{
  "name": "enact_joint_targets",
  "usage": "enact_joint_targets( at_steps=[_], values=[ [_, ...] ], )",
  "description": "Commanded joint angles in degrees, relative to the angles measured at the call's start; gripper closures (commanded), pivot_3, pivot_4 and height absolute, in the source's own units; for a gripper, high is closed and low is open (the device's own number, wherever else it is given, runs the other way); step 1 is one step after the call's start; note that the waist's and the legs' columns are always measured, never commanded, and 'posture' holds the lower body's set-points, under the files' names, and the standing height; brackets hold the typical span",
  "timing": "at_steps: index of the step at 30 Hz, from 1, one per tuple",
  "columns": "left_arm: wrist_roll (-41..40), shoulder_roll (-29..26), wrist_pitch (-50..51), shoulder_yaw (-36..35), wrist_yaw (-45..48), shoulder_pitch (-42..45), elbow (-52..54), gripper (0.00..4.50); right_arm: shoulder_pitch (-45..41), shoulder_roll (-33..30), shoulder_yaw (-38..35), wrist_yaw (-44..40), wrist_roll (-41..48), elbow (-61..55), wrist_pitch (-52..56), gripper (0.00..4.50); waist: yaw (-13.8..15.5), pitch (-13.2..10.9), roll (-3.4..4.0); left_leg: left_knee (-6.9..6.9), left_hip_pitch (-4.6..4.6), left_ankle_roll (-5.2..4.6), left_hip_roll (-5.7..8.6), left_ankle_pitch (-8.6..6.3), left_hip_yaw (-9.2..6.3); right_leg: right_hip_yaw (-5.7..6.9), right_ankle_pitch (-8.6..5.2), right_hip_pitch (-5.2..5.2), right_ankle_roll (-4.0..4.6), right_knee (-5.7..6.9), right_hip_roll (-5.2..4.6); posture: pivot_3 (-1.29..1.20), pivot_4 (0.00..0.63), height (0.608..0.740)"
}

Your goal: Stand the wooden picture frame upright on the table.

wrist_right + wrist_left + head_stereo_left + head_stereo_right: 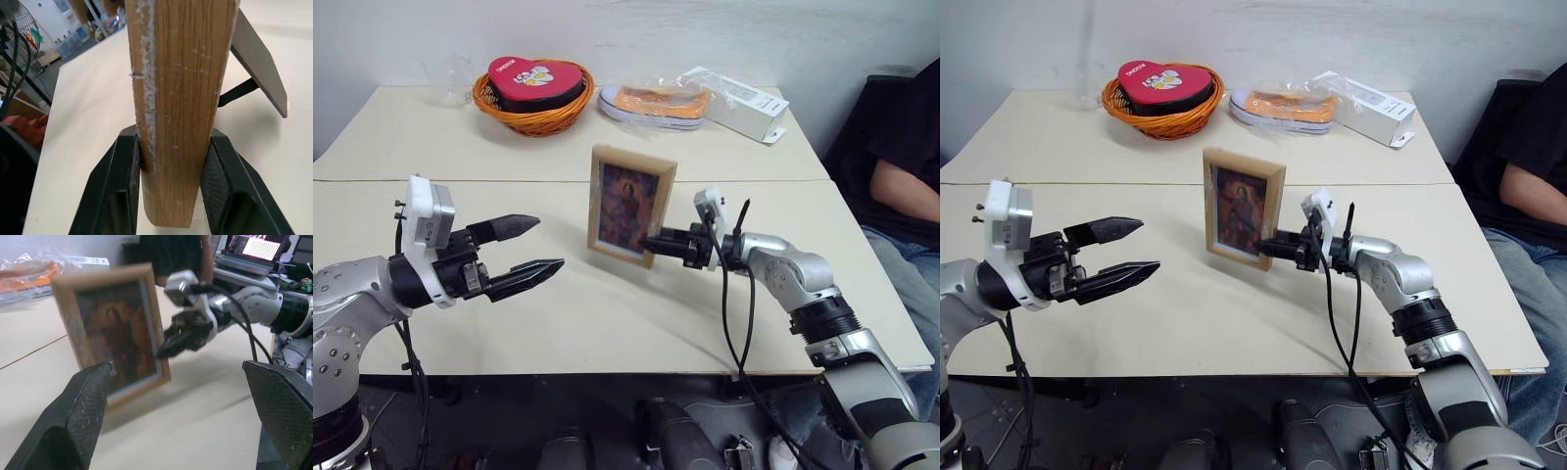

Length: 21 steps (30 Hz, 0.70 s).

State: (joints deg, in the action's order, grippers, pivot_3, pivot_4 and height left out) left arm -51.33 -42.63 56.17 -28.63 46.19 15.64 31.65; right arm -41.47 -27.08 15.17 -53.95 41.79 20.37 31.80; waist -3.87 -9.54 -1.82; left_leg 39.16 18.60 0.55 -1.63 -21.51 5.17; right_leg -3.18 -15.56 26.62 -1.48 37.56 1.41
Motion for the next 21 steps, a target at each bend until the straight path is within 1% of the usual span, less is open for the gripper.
enact_joint_targets(
  at_steps=[1,2,4,5,8,9,12,14,15,18,20,21],
  values=[
    [-1.94,-1.16,-1.66,0.65,0.14,1.25,-1.30,0.00,0.56,0.29,-1.52,-2.18,-1.74,-3.21,2.77,3.28,-0.20,-0.01,0.01,0.00,0.01,-0.01,0.01,0.00,0.02,-0.02,0.00,0.01,0.00,0.00,0.00,0.00,0.150,0.740],
    [-2.27,-1.36,-1.84,0.89,0.24,1.34,-1.62,0.00,1.02,0.28,-1.58,-2.74,-2.35,-3.77,3.08,3.28,-0.21,0.00,0.00,0.00,0.01,-0.01,0.01,0.00,0.03,-0.02,0.00,0.01,-0.01,0.01,0.00,0.00,0.150,0.740],
    [-2.00,-2.12,-2.52,1.70,0.64,1.51,-2.35,0.00,2.25,-0.19,-1.71,-3.38,-3.72,-5.44,3.61,2.57,-0.13,0.00,0.00,0.00,0.00,-0.01,0.01,-0.01,0.02,-0.02,0.01,-0.01,-0.02,-0.01,0.00,0.00,0.150,0.740],
    [-1.97,-2.54,-2.96,2.00,1.05,1.62,-2.73,0.00,2.91,-0.97,-1.87,-3.98,-3.92,-7.10,4.47,2.39,-0.05,0.00,0.00,0.00,0.00,-0.01,0.01,-0.01,0.01,-0.01,0.01,-0.01,-0.02,-0.02,0.00,0.00,0.150,0.740],
    [-2.27,-3.95,-3.87,2.46,2.40,1.70,-3.76,0.00,4.40,-4.40,-3.16,-5.38,-4.32,-12.78,7.27,1.39,0.35,-0.01,0.01,-0.01,0.05,-0.03,0.01,-0.02,0.01,-0.01,0.01,0.00,-0.02,-0.07,0.01,0.00,0.150,0.740],
    [-2.28,-4.32,-4.12,2.51,2.69,1.70,-4.04,0.00,4.87,-5.83,-3.46,-5.93,-4.84,-14.52,7.60,1.04,0.40,-0.01,0.01,-0.01,0.07,-0.04,0.01,-0.03,0.01,-0.01,0.01,0.02,-0.02,-0.08,0.01,0.00,0.150,0.740],
    [-1.93,-5.44,-5.20,2.59,3.59,1.91,-5.12,0.00,6.78,-13.20,-5.53,-9.41,-5.77,-19.85,8.18,0.03,0.72,-0.02,0.03,0.00,0.06,-0.07,0.03,-0.05,0.02,-0.01,0.01,0.02,-0.04,-0.12,0.01,0.00,0.150,0.740],
    [-1.87,-6.40,-5.84,2.45,4.34,2.05,-5.71,0.00,7.83,-19.45,-8.04,-13.56,-5.97,-22.28,7.43,0.03,0.81,-0.03,0.03,-0.01,0.08,-0.21,0.02,-0.12,0.00,0.01,0.01,0.01,-0.04,-0.15,0.02,0.00,0.150,0.740],
    [-1.65,-7.12,-6.31,2.18,4.92,2.10,-6.14,0.00,7.89,-23.62,-10.53,-16.86,-5.47,-22.51,7.01,0.03,0.86,-0.05,0.06,-0.01,0.08,-0.24,0.02,-0.14,0.00,0.00,0.01,0.01,-0.04,-0.17,0.02,0.00,0.150,0.740],
    [-0.24,-9.28,-7.99,1.76,6.60,2.13,-7.93,0.00,8.42,-32.56,-17.49,-23.95,-2.33,-22.16,8.67,0.03,1.03,-0.12,0.15,-0.01,0.11,-0.37,0.05,-0.21,0.00,0.00,0.00,0.00,-0.09,-0.23,0.02,0.00,0.150,0.740],
    [0.59,-10.20,-9.41,2.23,7.57,2.27,-8.71,0.00,9.99,-34.96,-20.13,-25.58,-0.23,-23.26,10.69,0.03,1.08,-0.10,0.10,-0.01,0.12,-0.48,0.05,-0.27,0.01,-0.01,0.00,0.01,-0.10,-0.25,0.02,0.00,0.150,0.740],
    [0.61,-10.34,-9.89,2.50,7.83,2.42,-8.91,0.00,10.77,-34.91,-20.94,-25.34,0.34,-24.03,11.15,0.03,1.08,-0.10,0.10,-0.03,0.06,-0.49,0.00,-0.28,-0.01,0.00,0.00,-0.06,-0.10,-0.29,0.07,0.00,0.150,0.740]
  ],
)
